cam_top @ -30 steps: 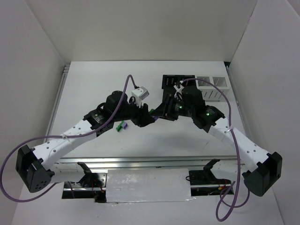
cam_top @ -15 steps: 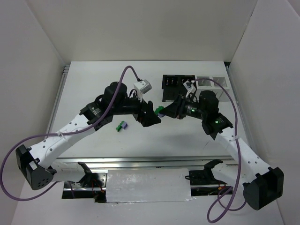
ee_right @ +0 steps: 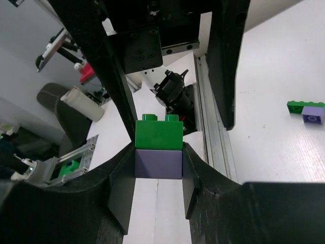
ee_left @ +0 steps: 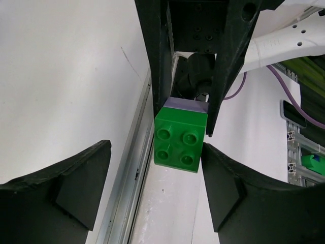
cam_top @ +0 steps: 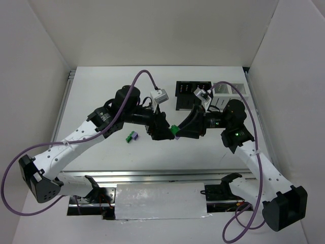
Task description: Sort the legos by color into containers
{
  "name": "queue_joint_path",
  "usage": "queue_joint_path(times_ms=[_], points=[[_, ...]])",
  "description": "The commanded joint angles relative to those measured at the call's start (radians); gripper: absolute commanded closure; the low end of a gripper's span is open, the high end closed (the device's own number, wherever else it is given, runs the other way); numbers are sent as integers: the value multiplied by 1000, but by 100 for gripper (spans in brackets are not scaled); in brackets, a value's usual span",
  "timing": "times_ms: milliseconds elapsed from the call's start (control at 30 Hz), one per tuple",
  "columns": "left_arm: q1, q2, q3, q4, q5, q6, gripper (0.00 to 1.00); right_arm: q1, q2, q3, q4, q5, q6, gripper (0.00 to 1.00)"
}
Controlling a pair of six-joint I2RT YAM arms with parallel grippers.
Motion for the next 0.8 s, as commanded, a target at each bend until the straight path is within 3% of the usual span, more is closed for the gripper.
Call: queue_joint_path(times_ms=[0,267,300,333,367,400,467,533,600,700,767], points=[[-2,-7,-2,14,-6,10,18,-2,-16,50,-30,-62,-71,100],[-2,4,-31,121,107,-42,43,1,-22,70,-122,-62,-126,100],[-2,7,-33,130,114,-47,56,4,-22,76,-133,-62,-134,100],[-2,14,-34,146,123,-58,76,2,-24,79,-141,-62,-138,100],[-2,19,-33,150,123,-62,77,2,-24,79,-149,-62,-144,100],[-2,22,-31,149,127,-62,98,1,-24,86,-159,-61,-155,100],[-2,28,-16,126,114,-52,100,2,-18,95,-234,-58,-215,100],[-2,14,-13,115,14,-58,100,-8,-12,110,-343,-55,-307,100],[14,-21,-35,117,-125,-67,100,-24,-12,57,-231,-70,-236,100],[69,-76,-77,156,-176,-102,100,-42,-12,-9,-59,-71,-119,100],[110,-111,-105,187,-175,-136,100,-42,14,9,-99,-62,-147,100]])
